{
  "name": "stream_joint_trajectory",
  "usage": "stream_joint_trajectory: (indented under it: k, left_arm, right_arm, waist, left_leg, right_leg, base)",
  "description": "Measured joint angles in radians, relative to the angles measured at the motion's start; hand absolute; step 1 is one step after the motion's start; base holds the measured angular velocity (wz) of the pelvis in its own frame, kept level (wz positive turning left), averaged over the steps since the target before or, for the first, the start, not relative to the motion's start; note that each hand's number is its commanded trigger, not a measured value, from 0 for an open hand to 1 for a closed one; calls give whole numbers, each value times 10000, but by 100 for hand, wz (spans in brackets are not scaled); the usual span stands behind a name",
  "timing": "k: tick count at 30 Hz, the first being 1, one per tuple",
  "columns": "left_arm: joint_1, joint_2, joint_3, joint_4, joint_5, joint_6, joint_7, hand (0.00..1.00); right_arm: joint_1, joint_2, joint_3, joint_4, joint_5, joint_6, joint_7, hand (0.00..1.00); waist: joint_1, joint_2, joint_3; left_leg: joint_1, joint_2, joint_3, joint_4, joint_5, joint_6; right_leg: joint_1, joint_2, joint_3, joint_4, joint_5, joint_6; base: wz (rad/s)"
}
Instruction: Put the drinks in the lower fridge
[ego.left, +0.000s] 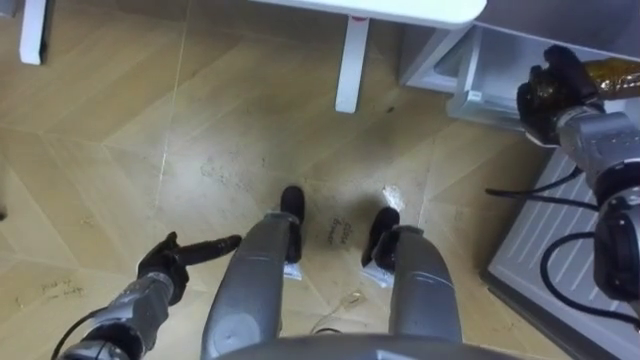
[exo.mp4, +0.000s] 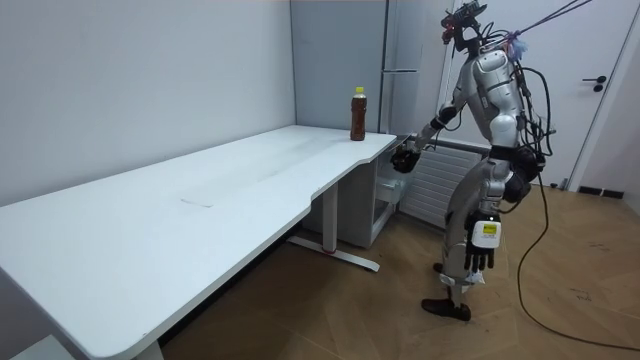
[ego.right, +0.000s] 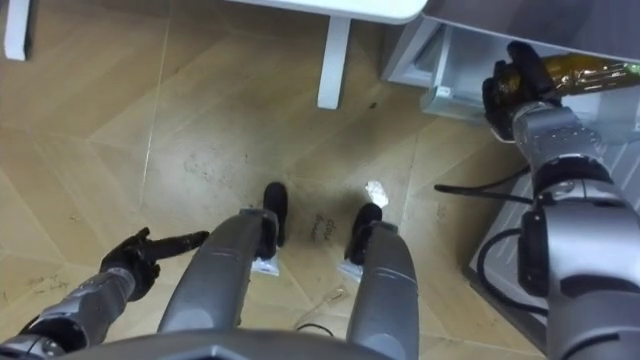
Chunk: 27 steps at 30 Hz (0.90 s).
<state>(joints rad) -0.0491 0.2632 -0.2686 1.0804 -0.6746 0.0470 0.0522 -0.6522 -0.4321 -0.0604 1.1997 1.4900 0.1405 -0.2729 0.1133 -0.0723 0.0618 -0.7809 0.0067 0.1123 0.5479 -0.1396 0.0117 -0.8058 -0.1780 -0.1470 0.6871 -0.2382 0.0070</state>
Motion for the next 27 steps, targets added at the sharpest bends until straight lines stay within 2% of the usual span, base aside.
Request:
stream_joint_trajectory:
  k: [6,10,13,20,27]
  left_arm:
    - [18,1,-282,-2,3,8,138,0]
    - [18,2,-312,0,5,9,268,0]
    - [18,2,-321,2,3,39,294,0]
    - [18,2,-323,4,2,126,316,0]
    - [24,2,-321,95,8,116,336,0]
  right_arm:
    - [-11,-19,0,-34,45,-114,-180,0]
    - [-16,-131,9,-263,164,-546,-132,0]
    - [-16,-278,39,-378,220,-654,-73,0]
    - [-16,-318,186,-382,332,-770,-75,0]
    - [56,-318,408,-237,306,-774,33,0]
  waist:
    - [24,5,-3]
    - [7,5,-4]
    - [14,-1,-8]
    - [10,-11,-19]
    - [28,29,-39]
  left_leg:
    - [-16,14,0,24,-1,0]
    - [-15,20,-3,55,-1,0]
    - [10,31,-9,61,0,-1]
    - [30,65,-2,70,9,-14]
    - [351,145,-17,-121,20,-32]
  right_leg:
    - [-14,6,-2,30,0,-1]
    - [1,10,-6,40,5,-8]
    - [30,25,-9,40,12,-18]
    - [39,51,-9,46,39,-57]
    - [467,81,-217,-267,117,-104]
  base:
    - [0]
    - [0]
    - [0]
    - [0]
    - [0]
